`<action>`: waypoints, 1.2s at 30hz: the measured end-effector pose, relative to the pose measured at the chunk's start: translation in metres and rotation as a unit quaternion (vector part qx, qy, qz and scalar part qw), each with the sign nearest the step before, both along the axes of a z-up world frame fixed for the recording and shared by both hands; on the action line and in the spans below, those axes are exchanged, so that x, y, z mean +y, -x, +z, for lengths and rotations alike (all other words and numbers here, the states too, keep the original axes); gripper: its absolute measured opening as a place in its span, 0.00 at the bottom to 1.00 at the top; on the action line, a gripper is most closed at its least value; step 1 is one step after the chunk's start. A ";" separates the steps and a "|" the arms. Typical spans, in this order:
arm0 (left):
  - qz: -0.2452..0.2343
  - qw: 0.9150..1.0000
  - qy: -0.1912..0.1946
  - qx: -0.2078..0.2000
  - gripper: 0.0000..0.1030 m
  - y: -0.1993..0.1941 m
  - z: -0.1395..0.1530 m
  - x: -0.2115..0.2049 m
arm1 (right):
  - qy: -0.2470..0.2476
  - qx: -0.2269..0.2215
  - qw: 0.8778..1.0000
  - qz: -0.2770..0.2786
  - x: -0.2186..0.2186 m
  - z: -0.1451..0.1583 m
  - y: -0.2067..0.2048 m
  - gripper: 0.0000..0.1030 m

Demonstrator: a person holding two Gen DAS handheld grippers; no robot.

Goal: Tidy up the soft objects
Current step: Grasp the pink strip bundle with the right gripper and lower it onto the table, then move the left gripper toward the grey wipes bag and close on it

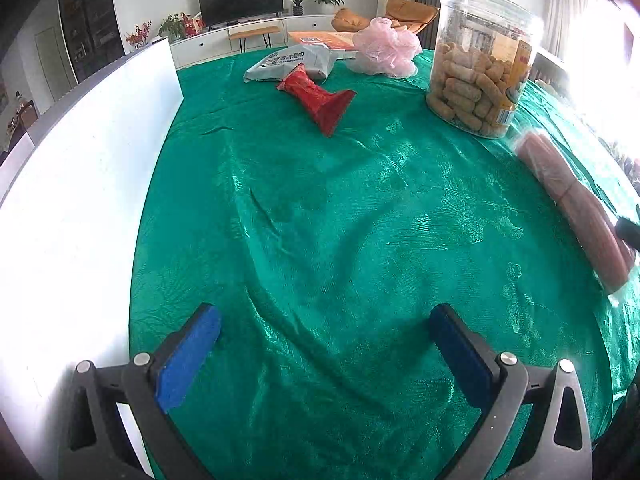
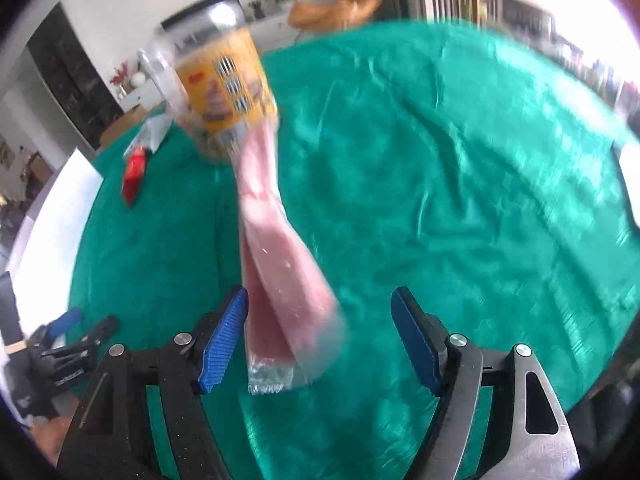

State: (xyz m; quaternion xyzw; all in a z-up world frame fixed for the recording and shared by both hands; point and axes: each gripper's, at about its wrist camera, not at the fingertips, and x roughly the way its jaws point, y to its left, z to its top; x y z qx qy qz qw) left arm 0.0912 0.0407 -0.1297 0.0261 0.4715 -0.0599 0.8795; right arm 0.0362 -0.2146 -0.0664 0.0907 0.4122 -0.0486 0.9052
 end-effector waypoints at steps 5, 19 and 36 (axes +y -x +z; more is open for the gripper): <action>0.000 1.000 0.000 0.000 1.00 0.000 0.000 -0.001 | 0.085 -0.030 0.995 0.030 0.032 0.003 -0.016 0.77; 0.061 0.986 0.147 0.048 1.00 -0.070 0.045 0.012 | 0.071 0.017 0.996 0.048 0.030 -0.020 -0.018 0.77; 0.035 0.985 0.118 0.119 1.00 -0.336 0.063 0.024 | 0.047 0.026 0.997 0.057 0.028 -0.024 -0.022 0.77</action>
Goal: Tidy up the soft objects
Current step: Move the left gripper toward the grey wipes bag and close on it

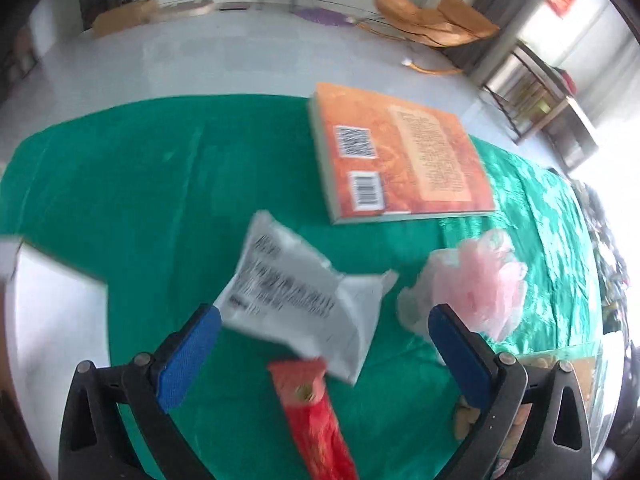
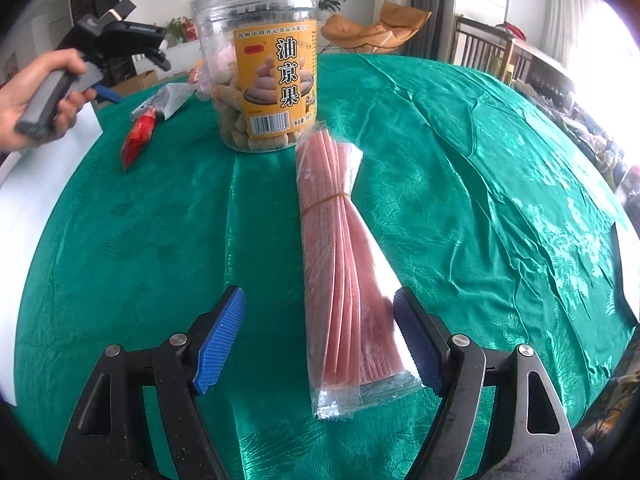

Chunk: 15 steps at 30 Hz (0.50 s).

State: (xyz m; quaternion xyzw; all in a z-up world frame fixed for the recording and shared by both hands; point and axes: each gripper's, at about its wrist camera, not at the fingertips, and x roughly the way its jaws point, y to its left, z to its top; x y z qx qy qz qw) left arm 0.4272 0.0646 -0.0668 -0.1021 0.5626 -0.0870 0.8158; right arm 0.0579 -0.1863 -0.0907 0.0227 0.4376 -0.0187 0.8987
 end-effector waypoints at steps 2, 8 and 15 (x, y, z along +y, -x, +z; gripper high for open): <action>-0.091 0.996 -0.010 0.012 1.00 -0.010 -0.005 -0.017 | -0.005 0.003 1.000 0.001 -0.001 -0.001 -0.001 0.77; -0.176 0.979 -0.101 0.024 1.00 -0.008 -0.034 -0.029 | -0.023 0.009 1.000 -0.005 -0.005 -0.004 -0.003 0.77; -0.119 0.977 -0.178 0.012 1.00 -0.021 -0.058 -0.023 | -0.027 0.009 1.000 -0.006 -0.006 -0.004 -0.002 0.77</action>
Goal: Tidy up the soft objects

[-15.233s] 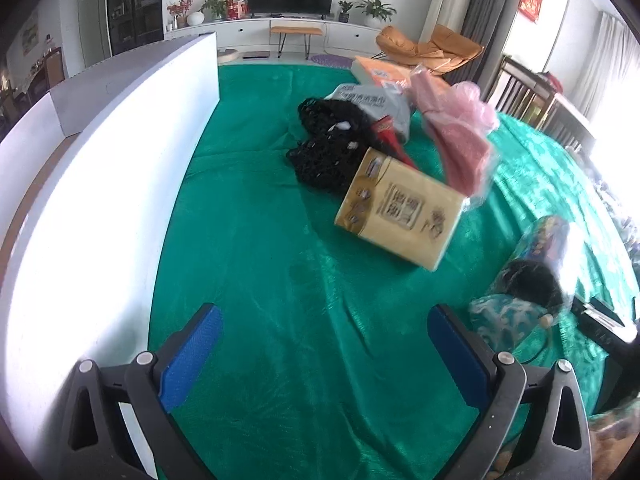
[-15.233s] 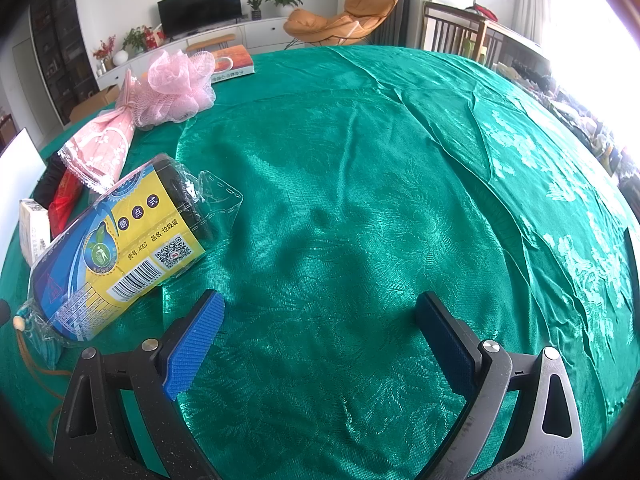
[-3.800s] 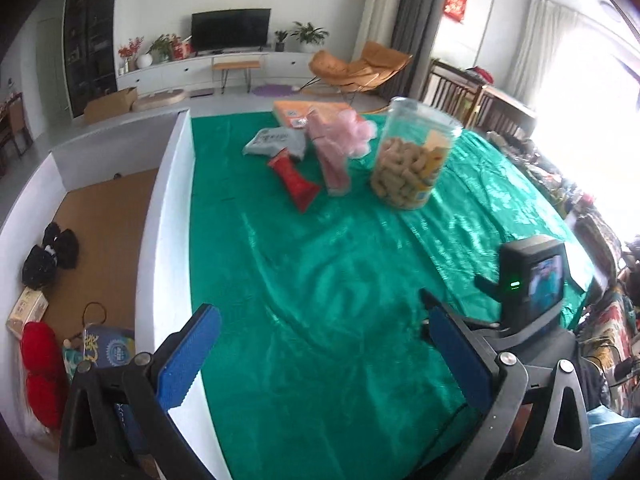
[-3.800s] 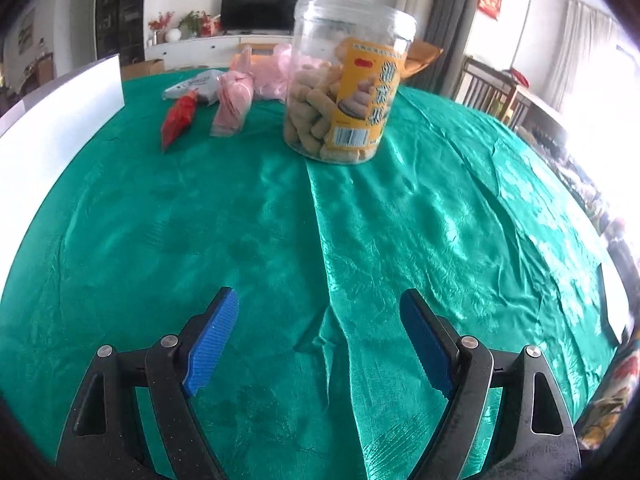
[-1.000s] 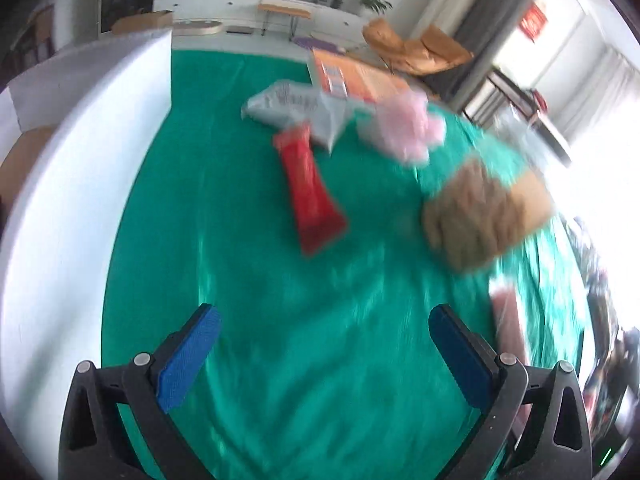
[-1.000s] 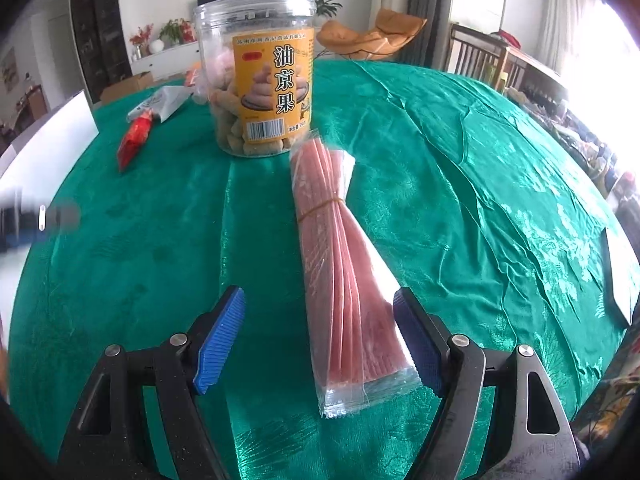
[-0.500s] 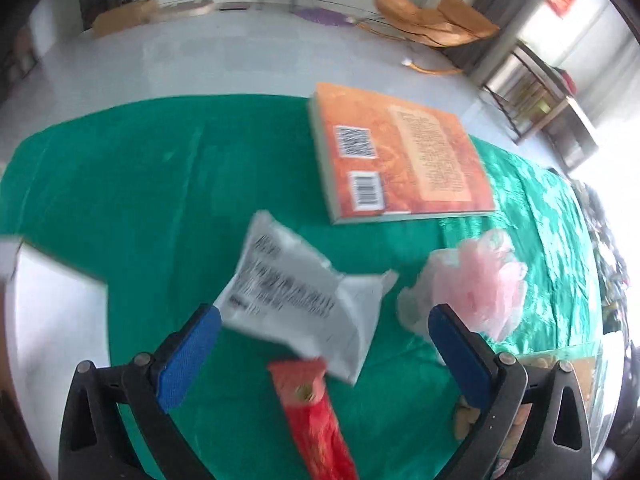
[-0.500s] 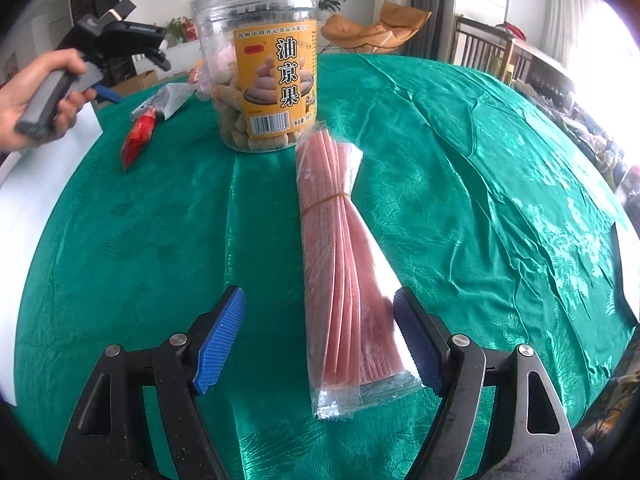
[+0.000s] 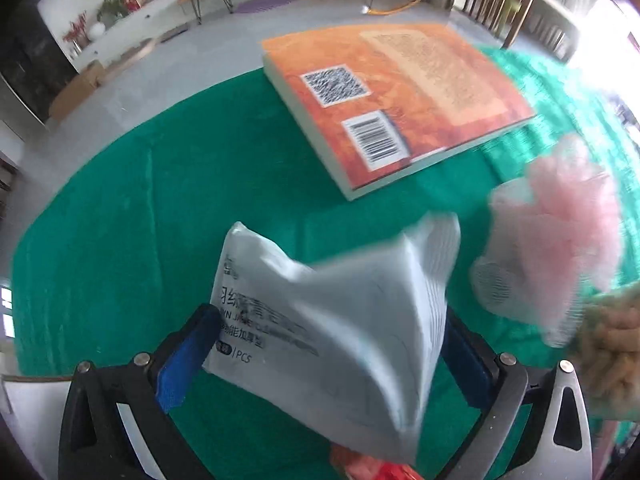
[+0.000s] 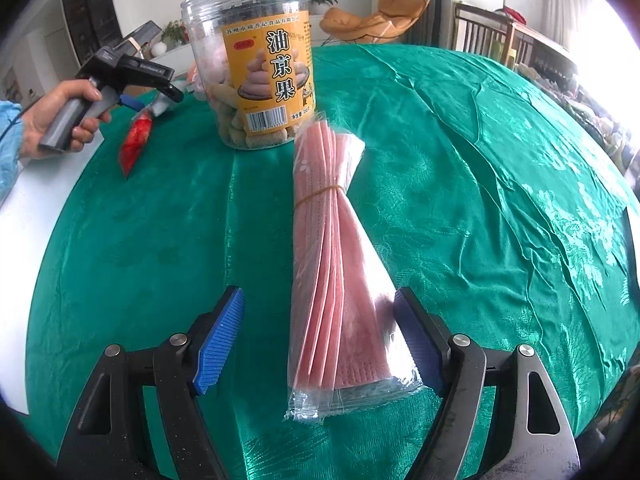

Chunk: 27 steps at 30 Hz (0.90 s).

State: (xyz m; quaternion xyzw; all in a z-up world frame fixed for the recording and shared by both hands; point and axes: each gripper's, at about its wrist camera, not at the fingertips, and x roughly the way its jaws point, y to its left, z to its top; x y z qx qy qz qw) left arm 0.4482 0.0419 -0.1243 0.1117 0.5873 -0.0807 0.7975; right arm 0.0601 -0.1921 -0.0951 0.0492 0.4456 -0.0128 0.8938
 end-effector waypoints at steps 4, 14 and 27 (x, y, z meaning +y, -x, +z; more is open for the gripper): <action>0.012 1.000 0.009 -0.017 0.92 -0.002 0.005 0.003 | -0.001 0.001 1.000 -0.002 -0.001 -0.001 0.000 0.77; 0.039 0.991 0.098 -0.080 0.41 0.062 0.072 0.050 | -0.008 0.000 1.000 -0.006 -0.003 0.000 0.001 0.77; -0.106 0.991 0.082 -0.023 0.72 0.350 0.053 -0.007 | -0.054 -0.008 0.998 -0.038 -0.024 0.001 0.007 0.77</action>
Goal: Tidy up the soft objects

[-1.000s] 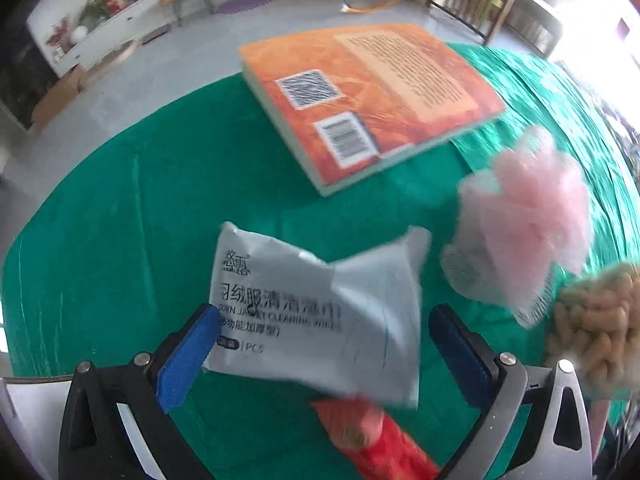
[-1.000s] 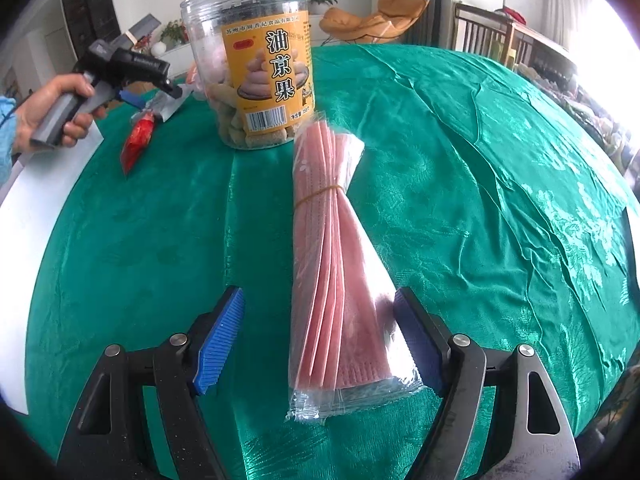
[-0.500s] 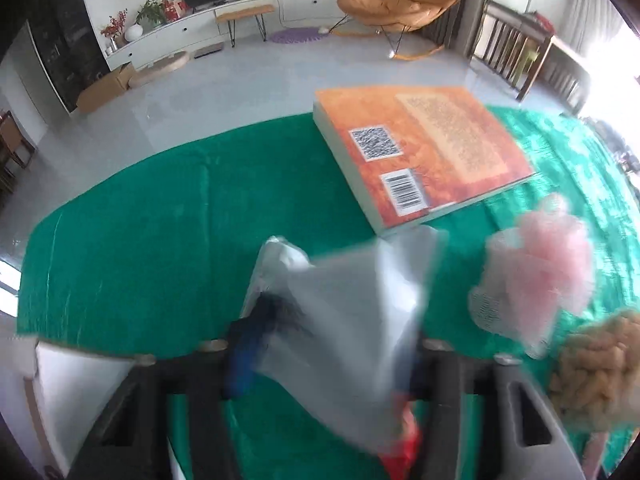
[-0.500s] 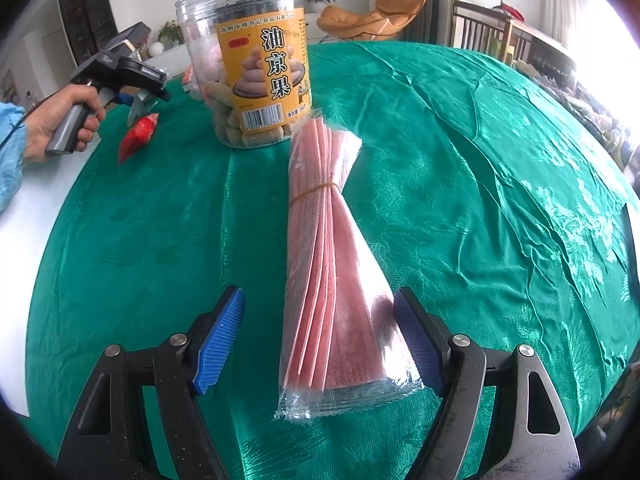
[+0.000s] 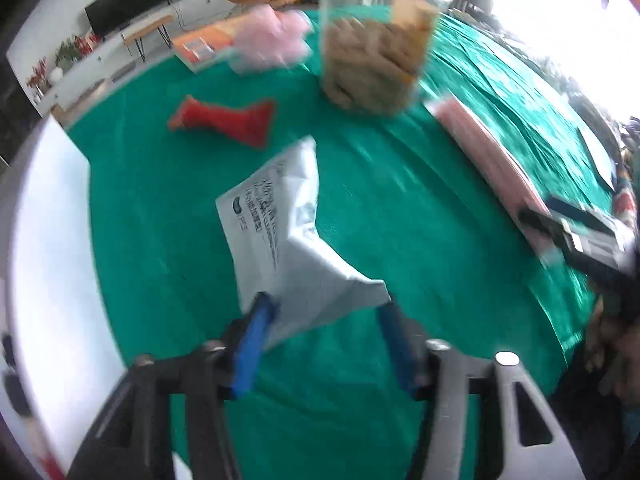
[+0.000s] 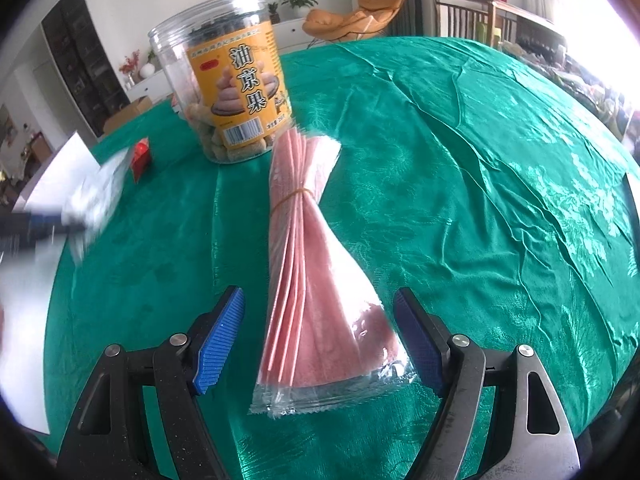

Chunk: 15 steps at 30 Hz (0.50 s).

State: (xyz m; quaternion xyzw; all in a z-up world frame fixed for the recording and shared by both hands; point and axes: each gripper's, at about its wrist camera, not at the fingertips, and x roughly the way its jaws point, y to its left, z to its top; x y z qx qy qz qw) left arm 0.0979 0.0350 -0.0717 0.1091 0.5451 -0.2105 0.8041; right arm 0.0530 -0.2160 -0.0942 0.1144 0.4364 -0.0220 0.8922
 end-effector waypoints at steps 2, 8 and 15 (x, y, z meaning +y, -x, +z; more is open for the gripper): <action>0.012 1.000 0.001 -0.017 0.88 0.024 -0.004 -0.003 | -0.008 -0.004 1.000 -0.006 -0.004 0.001 0.002 0.77; 0.069 0.996 0.026 -0.046 0.91 0.047 -0.022 -0.023 | -0.021 -0.021 0.999 -0.020 -0.010 0.007 0.007 0.77; 0.106 0.992 0.004 -0.075 1.00 0.043 -0.051 -0.027 | -0.034 -0.047 0.998 -0.032 -0.017 0.016 0.016 0.77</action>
